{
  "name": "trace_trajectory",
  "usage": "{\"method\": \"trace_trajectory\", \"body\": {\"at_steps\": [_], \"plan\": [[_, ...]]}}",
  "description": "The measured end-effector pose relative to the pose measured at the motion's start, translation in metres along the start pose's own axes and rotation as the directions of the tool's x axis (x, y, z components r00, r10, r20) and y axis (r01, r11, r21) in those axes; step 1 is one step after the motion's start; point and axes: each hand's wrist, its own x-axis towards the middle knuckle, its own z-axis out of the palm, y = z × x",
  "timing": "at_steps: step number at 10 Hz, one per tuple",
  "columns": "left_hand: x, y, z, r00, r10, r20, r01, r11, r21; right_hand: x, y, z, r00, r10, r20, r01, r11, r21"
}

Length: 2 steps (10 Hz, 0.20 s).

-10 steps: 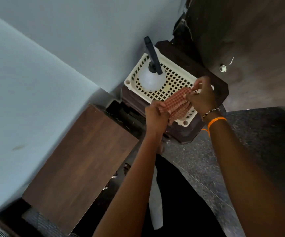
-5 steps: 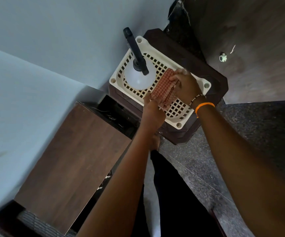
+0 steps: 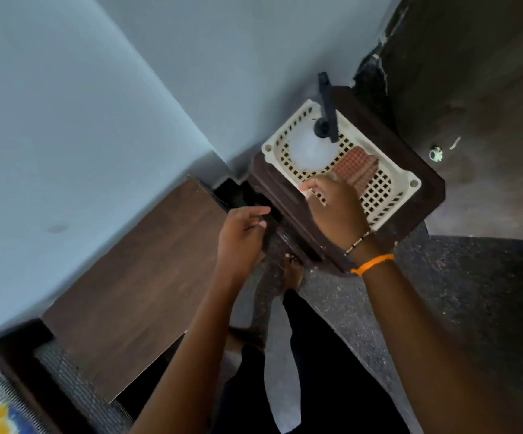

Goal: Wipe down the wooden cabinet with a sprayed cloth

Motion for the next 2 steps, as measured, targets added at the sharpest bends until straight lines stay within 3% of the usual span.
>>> {"method": "trace_trajectory", "body": {"at_steps": [1,2], "plan": [[-0.023,-0.015,-0.055,0.986,0.002,-0.168,-0.017,0.996,-0.089,-0.013,-0.069,0.027,0.981,-0.195,0.017,0.192,0.977,0.098],[-0.055,-0.022,-0.113,0.941,-0.002,-0.339,-0.079,0.971,-0.227,-0.035,-0.146,0.058,0.909,-0.416,0.017,0.407,0.897,0.175]]}}
